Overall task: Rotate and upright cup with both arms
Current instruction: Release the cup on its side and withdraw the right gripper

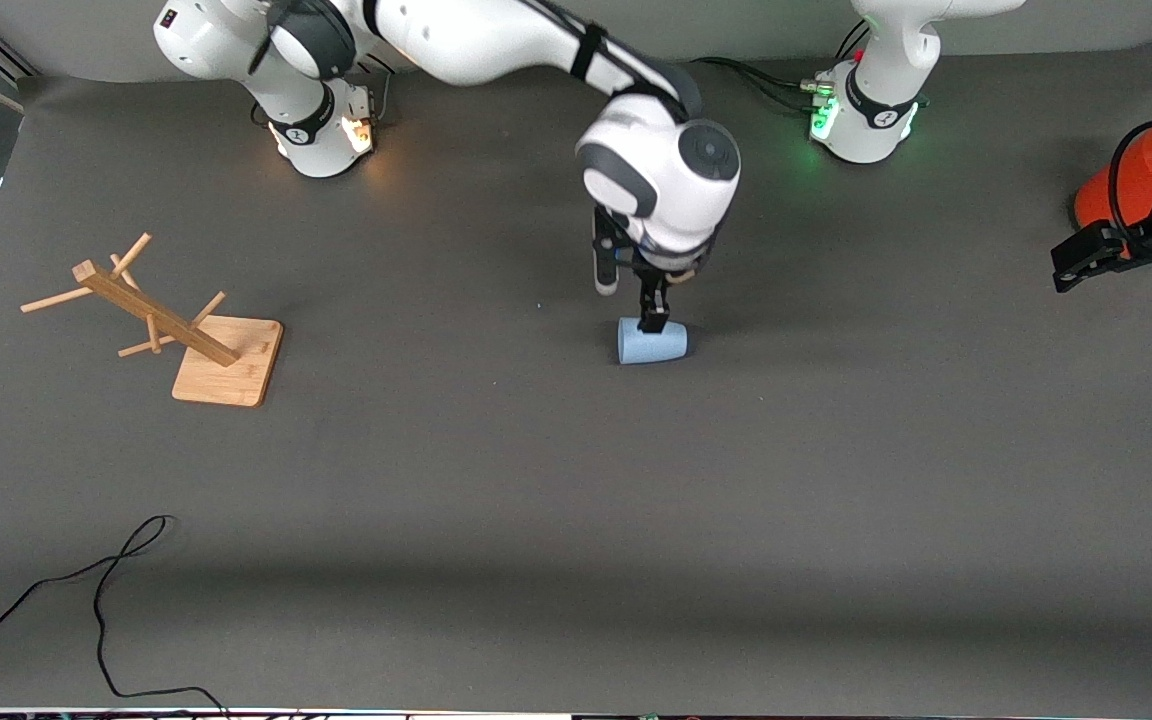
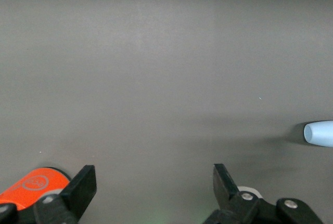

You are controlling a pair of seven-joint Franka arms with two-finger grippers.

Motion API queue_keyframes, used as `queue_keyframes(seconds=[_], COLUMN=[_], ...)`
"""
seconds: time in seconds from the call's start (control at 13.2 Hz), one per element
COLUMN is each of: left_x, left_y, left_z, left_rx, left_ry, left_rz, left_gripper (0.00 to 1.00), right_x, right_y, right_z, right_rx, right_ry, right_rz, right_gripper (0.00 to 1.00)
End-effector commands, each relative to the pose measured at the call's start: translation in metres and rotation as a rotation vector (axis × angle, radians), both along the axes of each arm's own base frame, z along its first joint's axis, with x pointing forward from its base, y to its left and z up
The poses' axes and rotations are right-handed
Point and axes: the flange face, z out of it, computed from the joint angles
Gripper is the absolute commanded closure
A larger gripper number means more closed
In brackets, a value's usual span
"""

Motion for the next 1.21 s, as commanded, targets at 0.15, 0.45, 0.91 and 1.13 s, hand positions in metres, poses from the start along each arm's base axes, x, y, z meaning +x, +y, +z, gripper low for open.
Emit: queue_keyframes(seconds=[0.15,0.45,0.91,1.13], left_x=[-0.006,-0.01,0.02,0.027], left_y=[-0.034,-0.124,-0.316,-0.416], left_z=[0.007,0.003,-0.05,-0.118], left_rx=[-0.009,-0.013,-0.039,0.012], left_ry=[0.008,-0.017,-0.034,-0.087], left_rz=[-0.028,0.012,0.142,0.196], left_gripper=[0.0,0.0,0.0,0.0], right_x=[0.043,0.098,0.14,0.133], right_y=[-0.109,-0.245,-0.451,-0.535], right_z=[0.145,0.23,0.287,0.29], right_rx=[0.001,0.05,0.135,0.157], right_ry=[0.165,0.246,0.237,0.149], right_rz=[0.245,0.514,0.868,1.032], right_gripper=[0.0,0.0,0.0,0.0])
